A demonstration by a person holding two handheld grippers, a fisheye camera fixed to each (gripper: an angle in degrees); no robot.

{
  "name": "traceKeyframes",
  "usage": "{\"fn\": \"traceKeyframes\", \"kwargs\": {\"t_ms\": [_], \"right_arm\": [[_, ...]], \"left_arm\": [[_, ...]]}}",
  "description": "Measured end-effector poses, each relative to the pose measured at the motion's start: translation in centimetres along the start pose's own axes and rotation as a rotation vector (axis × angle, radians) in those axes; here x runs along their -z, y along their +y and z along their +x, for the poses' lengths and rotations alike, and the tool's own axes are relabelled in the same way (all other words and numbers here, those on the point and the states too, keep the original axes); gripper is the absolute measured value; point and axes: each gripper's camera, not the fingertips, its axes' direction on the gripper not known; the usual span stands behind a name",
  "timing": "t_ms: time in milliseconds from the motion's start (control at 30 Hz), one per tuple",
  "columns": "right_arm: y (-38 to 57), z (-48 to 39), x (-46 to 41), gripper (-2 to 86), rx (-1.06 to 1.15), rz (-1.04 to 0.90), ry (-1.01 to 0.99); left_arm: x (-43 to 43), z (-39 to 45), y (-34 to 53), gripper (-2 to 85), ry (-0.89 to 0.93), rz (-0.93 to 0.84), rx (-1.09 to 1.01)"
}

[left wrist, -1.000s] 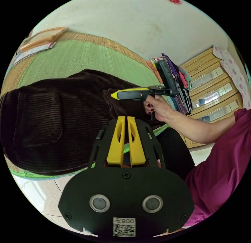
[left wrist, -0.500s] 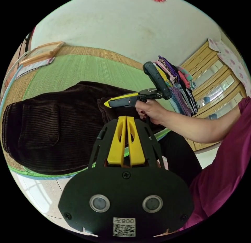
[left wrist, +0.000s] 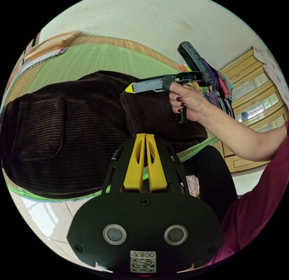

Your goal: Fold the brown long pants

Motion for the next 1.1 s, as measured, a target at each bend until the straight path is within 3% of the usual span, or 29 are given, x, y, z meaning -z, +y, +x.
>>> {"fn": "traceKeyframes", "kwargs": {"t_ms": [133,300,500,933,1100], "right_arm": [[4.2,1.7,3.7,0.1,-0.016,0.05,-0.03],[18.2,6.6,11.2,0.0,-0.14,0.108,-0.052],[32.4,11.1,9.0,0.0,-0.338,0.035,-0.114],[42.6,15.9,6.1,0.0,-0.411,0.13,-0.237],[44.0,18.2,9.4,0.0,-0.39,0.259,-0.281]], "left_arm": [[1.5,-0.3,-1.3,0.1,0.005,-0.011,-0.011],[3.3,-0.2,-3.0,0.0,-0.02,-0.017,-0.024],[5.4,0.3,-5.3,0.0,-0.047,-0.028,-0.038],[10.3,2.0,-12.1,0.0,-0.106,-0.11,-0.026],[12.1,3.2,-14.3,0.0,-0.143,-0.132,-0.03]]}}
